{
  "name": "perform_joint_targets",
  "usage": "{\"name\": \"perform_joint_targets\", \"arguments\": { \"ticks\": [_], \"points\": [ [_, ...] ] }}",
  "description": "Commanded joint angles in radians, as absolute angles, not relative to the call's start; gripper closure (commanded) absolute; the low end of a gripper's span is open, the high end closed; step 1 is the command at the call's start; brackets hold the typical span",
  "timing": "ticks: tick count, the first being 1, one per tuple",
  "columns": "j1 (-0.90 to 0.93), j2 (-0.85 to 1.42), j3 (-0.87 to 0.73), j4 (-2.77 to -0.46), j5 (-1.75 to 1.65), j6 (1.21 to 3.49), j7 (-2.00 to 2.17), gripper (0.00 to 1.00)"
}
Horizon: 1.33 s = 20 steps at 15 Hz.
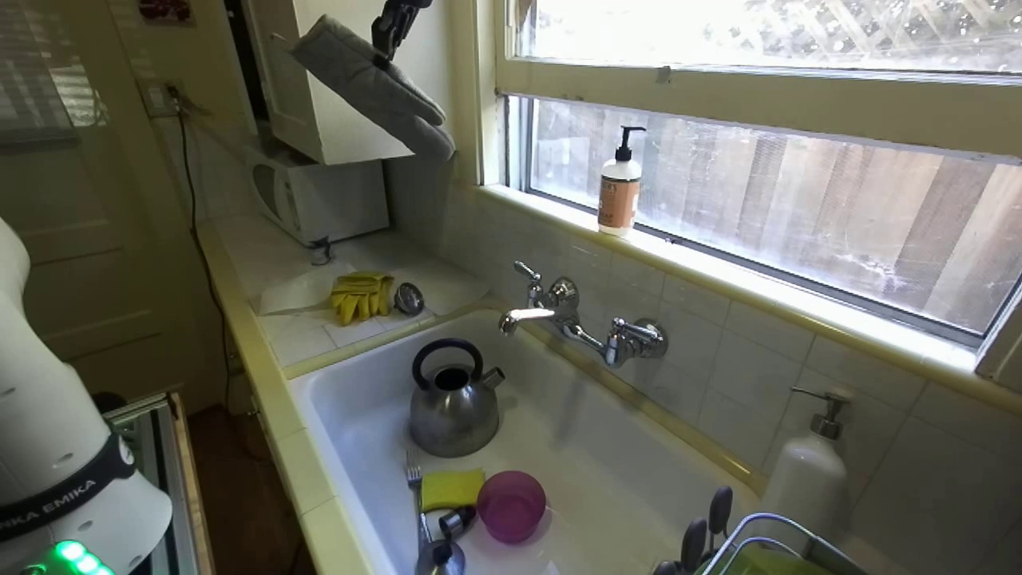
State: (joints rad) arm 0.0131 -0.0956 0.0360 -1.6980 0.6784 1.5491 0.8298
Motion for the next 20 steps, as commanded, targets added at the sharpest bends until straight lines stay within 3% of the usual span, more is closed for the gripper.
{"name": "perform_joint_targets", "arguments": {
  "ticks": [1, 9, 20],
  "points": [
    [-0.008, -0.039, 0.005, -1.53, 0.699, 1.469, 0.904, 0.97],
    [-0.015, 0.107, -0.016, -1.21, 0.699, 1.335, 1.081, 0.97],
    [-0.016, 0.113, 0.002, -1.15, 0.833, 1.575, 1.097, 0.97]
  ]
}}
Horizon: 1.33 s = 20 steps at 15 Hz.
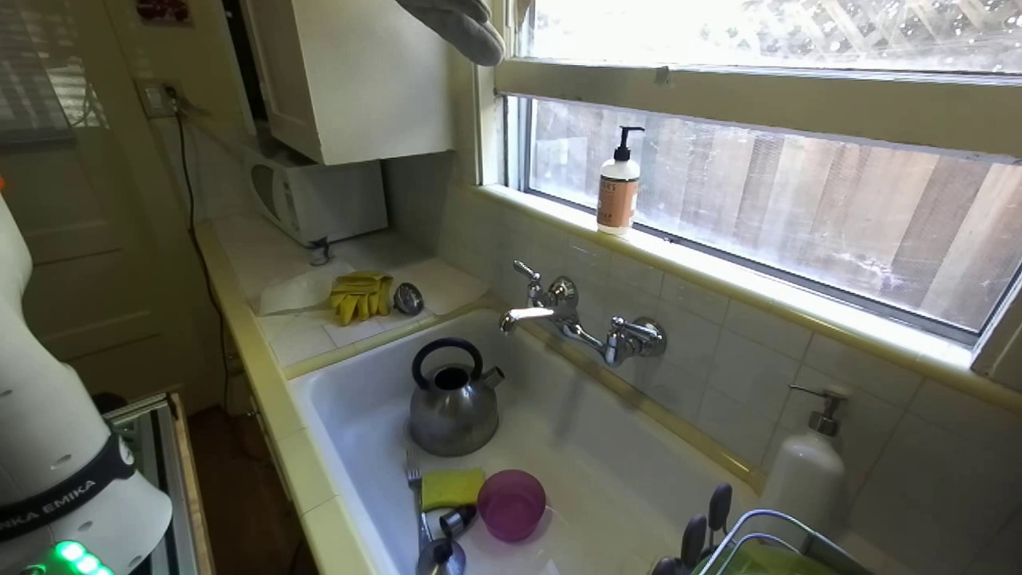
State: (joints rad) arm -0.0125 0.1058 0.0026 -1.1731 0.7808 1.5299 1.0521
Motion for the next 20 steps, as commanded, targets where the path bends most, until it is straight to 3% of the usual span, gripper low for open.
{"name": "perform_joint_targets", "arguments": {
  "ticks": [1, 12, 20],
  "points": [
    [-0.016, 0.112, 0.002, -1.149, 0.848, 1.59, 1.113, 0.97],
    [0.008, 0.093, 0.025, -1.18, 0.934, 1.855, 1.139, 0.97],
    [0.022, 0.117, 0.037, -1.141, 0.888, 1.855, 1.154, 0.97]
  ]
}}
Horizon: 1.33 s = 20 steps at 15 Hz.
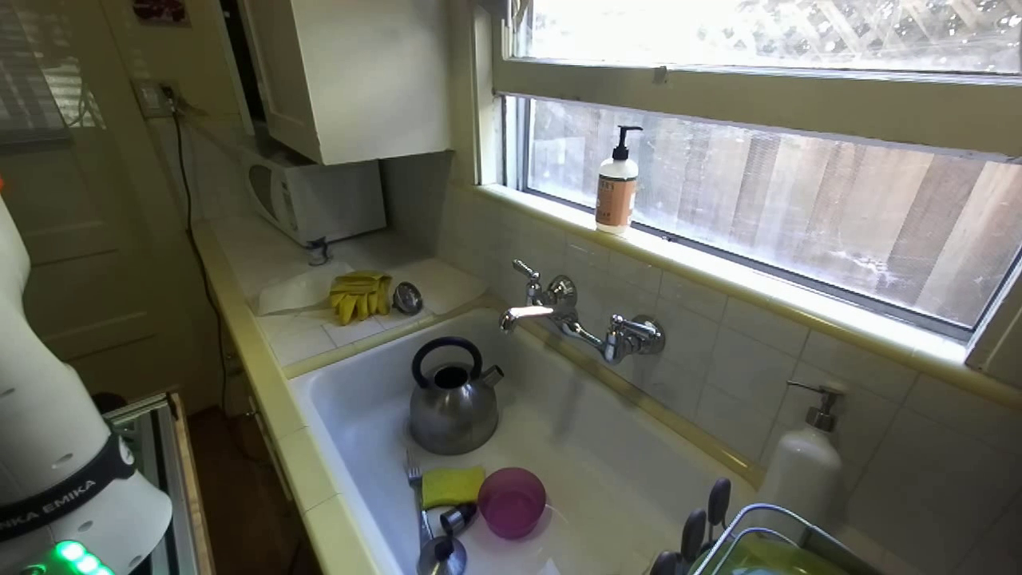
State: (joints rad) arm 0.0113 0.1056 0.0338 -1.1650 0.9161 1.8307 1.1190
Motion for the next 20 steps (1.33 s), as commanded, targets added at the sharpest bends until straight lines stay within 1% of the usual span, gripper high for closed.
{"name": "perform_joint_targets", "arguments": {
  "ticks": [1, 13, 20],
  "points": [
    [0.023, 0.124, 0.037, -1.131, 0.882, 1.853, 1.161, 0.97],
    [0.037, 0.246, 0.056, -0.923, 0.795, 1.765, 1.289, 0.97],
    [0.028, 0.244, 0.05, -0.883, 0.785, 1.732, 1.272, 0.97]
  ]
}}
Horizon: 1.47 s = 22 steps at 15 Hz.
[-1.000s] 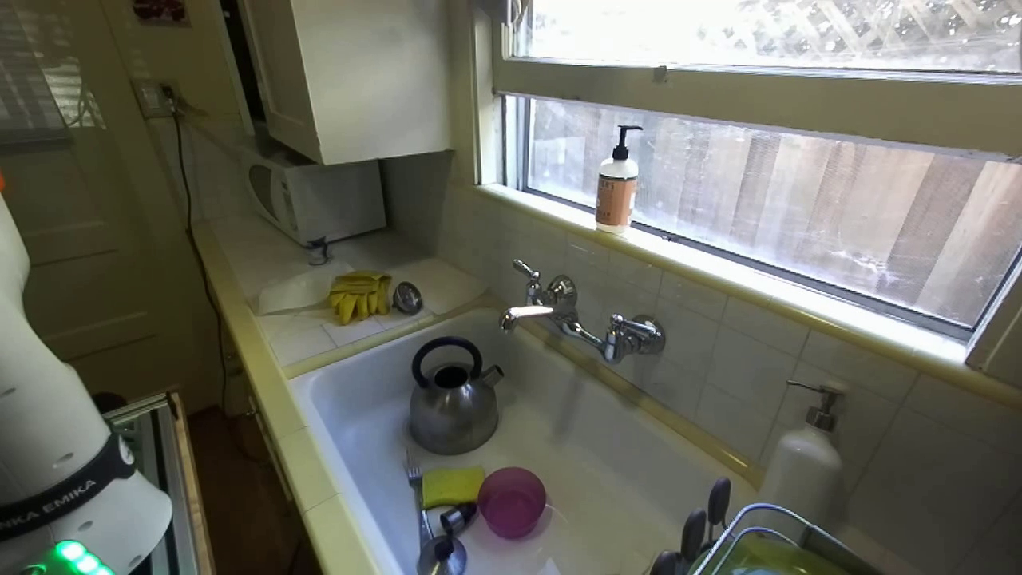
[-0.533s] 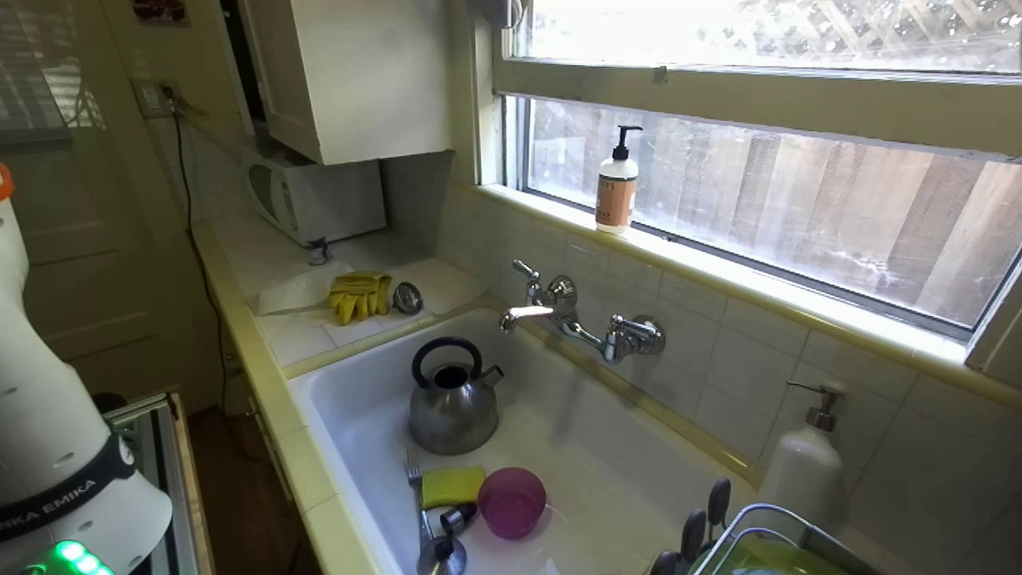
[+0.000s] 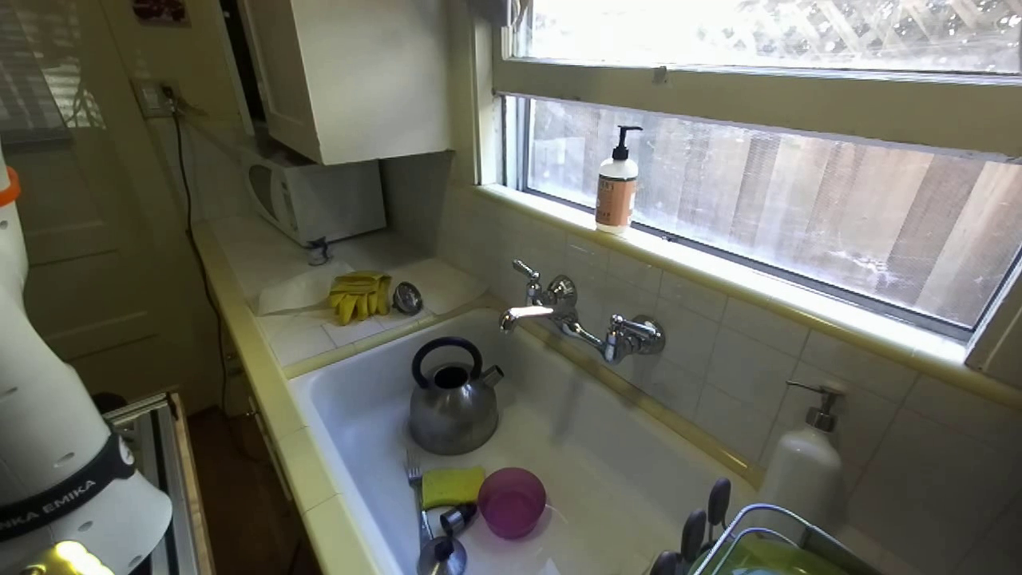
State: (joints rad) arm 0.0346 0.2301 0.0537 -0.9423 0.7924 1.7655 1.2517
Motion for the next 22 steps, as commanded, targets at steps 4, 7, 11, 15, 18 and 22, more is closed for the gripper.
{"name": "perform_joint_targets", "arguments": {
  "ticks": [4, 7, 11, 15, 18, 22],
  "points": [
    [0.032, 0.261, 0.041, -0.838, 0.752, 1.726, 1.291, 0.97],
    [0.031, 0.29, 0.052, -0.789, 0.704, 1.686, 1.32, 0.97],
    [0.02, 0.323, 0.064, -0.724, 0.695, 1.606, 1.339, 0.97],
    [0.007, 0.352, 0.072, -0.658, 0.715, 1.596, 1.358, 0.97],
    [0.015, 0.346, 0.059, -0.667, 0.727, 1.632, 1.348, 0.97],
    [0.019, 0.336, 0.059, -0.69, 0.734, 1.711, 1.329, 0.97]
  ]
}}
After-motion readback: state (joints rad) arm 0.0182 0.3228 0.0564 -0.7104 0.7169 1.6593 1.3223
